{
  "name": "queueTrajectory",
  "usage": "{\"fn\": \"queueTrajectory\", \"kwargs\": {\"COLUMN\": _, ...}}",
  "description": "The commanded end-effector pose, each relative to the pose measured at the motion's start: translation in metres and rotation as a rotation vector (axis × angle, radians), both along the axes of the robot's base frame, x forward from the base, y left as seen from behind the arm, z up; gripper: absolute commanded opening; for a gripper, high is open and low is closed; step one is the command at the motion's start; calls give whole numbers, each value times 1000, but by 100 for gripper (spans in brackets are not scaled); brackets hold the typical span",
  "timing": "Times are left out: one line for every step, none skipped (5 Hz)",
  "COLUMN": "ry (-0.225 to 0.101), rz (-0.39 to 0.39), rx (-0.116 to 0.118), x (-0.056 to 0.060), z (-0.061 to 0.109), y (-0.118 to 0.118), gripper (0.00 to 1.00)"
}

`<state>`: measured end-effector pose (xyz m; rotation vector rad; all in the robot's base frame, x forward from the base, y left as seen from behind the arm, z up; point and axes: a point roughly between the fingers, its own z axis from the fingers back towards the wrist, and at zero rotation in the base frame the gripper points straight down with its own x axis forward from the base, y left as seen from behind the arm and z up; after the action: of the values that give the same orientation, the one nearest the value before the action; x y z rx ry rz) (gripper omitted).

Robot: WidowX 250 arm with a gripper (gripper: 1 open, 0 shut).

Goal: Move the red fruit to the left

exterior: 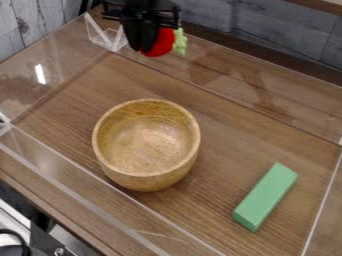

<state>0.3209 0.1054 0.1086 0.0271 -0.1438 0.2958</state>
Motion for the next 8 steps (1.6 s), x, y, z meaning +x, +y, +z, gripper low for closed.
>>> {"fn": "queueTrajectory", "kwargs": {"ry": -58, "rz": 16, "rx": 36, "x": 13, "z": 15, "y": 20, "gripper": 0}}
{"fn": "queueTrajectory", "kwargs": {"ry": -54, "rz": 14, "rx": 47, "x": 18, "z": 9, "y": 33, "gripper": 0}}
{"fn": "queueTrajectory", "kwargs": {"ry": -48, "rz": 69, "rx": 59, "x": 20, "z": 5, "y": 40, "gripper": 0}}
{"fn": "queueTrajectory", "kwargs": {"ry": -36, "rz": 99, "rx": 77, "x": 15, "z": -14, "y": 64, "gripper": 0}}
{"fn": "queueTrajectory", "kwargs": {"ry": -26, "rz": 64, "rx": 93, "x": 9, "z": -19, "y": 83, "gripper": 0}}
{"fn": "queueTrajectory", "kwargs": {"ry": -14, "rz": 19, "rx": 98, "x": 5, "z": -25, "y": 92, "gripper": 0}}
{"fn": "queueTrajectory", "kwargs": {"ry": -5, "rz": -24, "rx": 96, "x": 3, "z": -29, "y": 100, "gripper": 0}}
{"fn": "queueTrajectory", "kwargs": {"ry": 2, "rz": -24, "rx": 89, "x": 12, "z": -39, "y": 108, "gripper": 0}}
